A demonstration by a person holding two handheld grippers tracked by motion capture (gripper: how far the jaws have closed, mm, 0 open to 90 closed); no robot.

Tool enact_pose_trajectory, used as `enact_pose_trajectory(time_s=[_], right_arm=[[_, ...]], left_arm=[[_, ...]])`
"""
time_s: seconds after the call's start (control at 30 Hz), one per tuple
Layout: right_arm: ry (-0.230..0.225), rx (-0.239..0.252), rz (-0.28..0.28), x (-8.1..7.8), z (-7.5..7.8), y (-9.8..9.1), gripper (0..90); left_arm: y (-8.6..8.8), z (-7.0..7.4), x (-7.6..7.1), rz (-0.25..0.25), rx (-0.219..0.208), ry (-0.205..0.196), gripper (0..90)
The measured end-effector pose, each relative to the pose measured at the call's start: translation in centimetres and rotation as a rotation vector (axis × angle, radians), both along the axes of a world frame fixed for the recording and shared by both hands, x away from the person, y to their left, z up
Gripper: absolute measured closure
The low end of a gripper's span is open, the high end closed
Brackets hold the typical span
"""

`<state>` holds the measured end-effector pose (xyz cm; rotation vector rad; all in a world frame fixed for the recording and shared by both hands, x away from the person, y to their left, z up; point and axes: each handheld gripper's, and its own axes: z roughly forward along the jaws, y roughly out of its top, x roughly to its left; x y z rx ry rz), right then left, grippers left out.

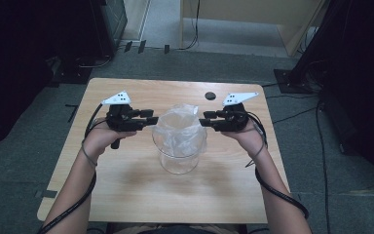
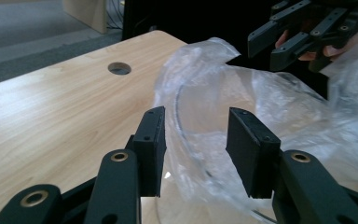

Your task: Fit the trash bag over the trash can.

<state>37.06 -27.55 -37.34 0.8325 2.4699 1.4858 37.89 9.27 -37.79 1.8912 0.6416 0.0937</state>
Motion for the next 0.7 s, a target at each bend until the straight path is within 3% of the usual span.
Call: enact_pose_trajectory(time_s=[0.43, 0.7], right_arm=[[-0.039, -0.046, 0.084, -1.7, 0.4, -0.4, 50.6], [-0.064, -0.074, 0.155, -2.6, -0.1, -0.3, 42.1]], left_arm=[[0.4, 0.6, -2.5, -0.073, 0.007, -0.031, 44.7], [0.0, -0.2, -3.1, -0.124, 0.033, -0.048, 39.5]])
